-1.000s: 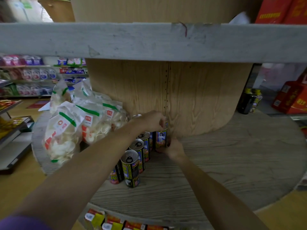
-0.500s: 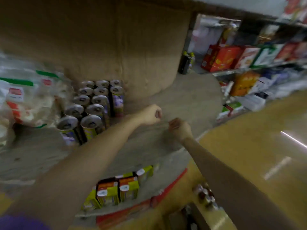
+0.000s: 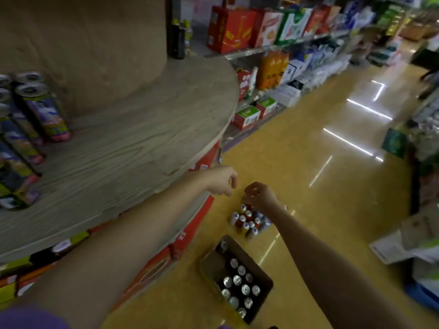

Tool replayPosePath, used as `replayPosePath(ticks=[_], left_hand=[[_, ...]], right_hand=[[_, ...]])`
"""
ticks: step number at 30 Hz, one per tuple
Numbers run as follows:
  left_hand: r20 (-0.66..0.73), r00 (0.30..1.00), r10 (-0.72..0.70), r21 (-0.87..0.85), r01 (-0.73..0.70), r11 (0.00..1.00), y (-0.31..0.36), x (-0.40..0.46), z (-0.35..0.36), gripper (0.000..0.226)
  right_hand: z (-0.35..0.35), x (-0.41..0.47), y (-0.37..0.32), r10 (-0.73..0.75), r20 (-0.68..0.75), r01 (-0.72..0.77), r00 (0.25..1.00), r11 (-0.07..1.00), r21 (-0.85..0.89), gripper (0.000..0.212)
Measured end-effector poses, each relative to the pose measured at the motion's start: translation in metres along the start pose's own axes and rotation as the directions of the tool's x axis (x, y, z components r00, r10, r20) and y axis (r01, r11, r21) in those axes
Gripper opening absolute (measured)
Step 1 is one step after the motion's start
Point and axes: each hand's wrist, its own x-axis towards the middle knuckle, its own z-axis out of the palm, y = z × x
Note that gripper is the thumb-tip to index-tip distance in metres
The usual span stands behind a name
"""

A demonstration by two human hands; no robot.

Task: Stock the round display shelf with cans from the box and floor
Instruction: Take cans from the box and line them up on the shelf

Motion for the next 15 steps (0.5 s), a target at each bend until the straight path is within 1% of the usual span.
replayPosePath(ticks=[2, 3, 4, 5, 6, 7, 9, 10, 12, 13, 14, 15], left_hand=[[0.044, 0.998, -0.037, 0.072, 0.033, 0.997, 0.008, 0.024, 0.025, 0.021], [0.061, 0.996, -0.062, 0.073, 0.058, 0.996, 0.010, 0.036, 0.038, 0.021], [0.072, 0.993, -0.091, 0.068, 0.086, 0.994, 0.011, 0.048, 0.050, 0.021], [0.073, 0.990, -0.119, 0.058, 0.115, 0.992, 0.013, 0.060, 0.061, 0.021], [0.069, 0.987, -0.145, 0.040, 0.143, 0.989, 0.016, 0.072, 0.071, 0.021], [0.057, 0.984, -0.167, 0.018, 0.167, 0.986, 0.020, 0.083, 0.083, 0.021], [0.047, 0.972, -0.230, -0.031, 0.231, 0.972, 0.027, 0.104, 0.110, 0.020], [0.056, 0.963, -0.265, -0.047, 0.267, 0.962, 0.030, 0.112, 0.125, 0.020], [0.049, 0.944, -0.326, -0.075, 0.329, 0.942, 0.028, 0.130, 0.157, 0.014], [0.028, 0.933, -0.360, -0.100, 0.361, 0.927, 0.025, 0.139, 0.175, 0.009], [0.000, 0.914, -0.407, -0.127, 0.403, 0.906, 0.025, 0.145, 0.190, 0.006], [-0.024, 0.893, -0.449, -0.157, 0.440, 0.884, 0.024, 0.149, 0.206, 0.010]], right_hand=[[0.001, 0.004, 0.034, 0.006, 0.019, -0.005, 1.000, 0.997, -0.075, 0.013], [0.001, 0.009, 0.051, 0.010, 0.048, -0.006, 0.999, 0.996, -0.085, 0.017], [0.001, 0.016, 0.073, 0.020, 0.071, -0.010, 0.997, 0.991, -0.132, 0.021], [-0.001, 0.022, 0.091, 0.041, 0.066, -0.033, 0.997, 0.993, -0.110, 0.019], [-0.005, 0.027, 0.107, 0.067, 0.101, -0.057, 0.993, 0.994, -0.095, 0.010], [-0.012, 0.029, 0.120, 0.032, 0.101, -0.021, 0.994, 0.994, -0.108, 0.006], [-0.026, 0.037, 0.146, 0.044, 0.160, -0.028, 0.986, 0.994, -0.107, 0.012], [-0.029, 0.042, 0.158, 0.101, 0.212, -0.084, 0.972, 0.992, -0.089, 0.011], [-0.029, 0.057, 0.189, 0.102, 0.271, -0.075, 0.957, 0.991, -0.108, 0.013], [-0.026, 0.063, 0.203, 0.070, 0.278, -0.038, 0.958, 0.992, -0.120, 0.014], [-0.019, 0.071, 0.221, 0.069, 0.283, -0.037, 0.956, 0.992, -0.118, 0.011], [-0.014, 0.073, 0.234, 0.082, 0.287, -0.050, 0.954, 0.992, -0.116, 0.007]])
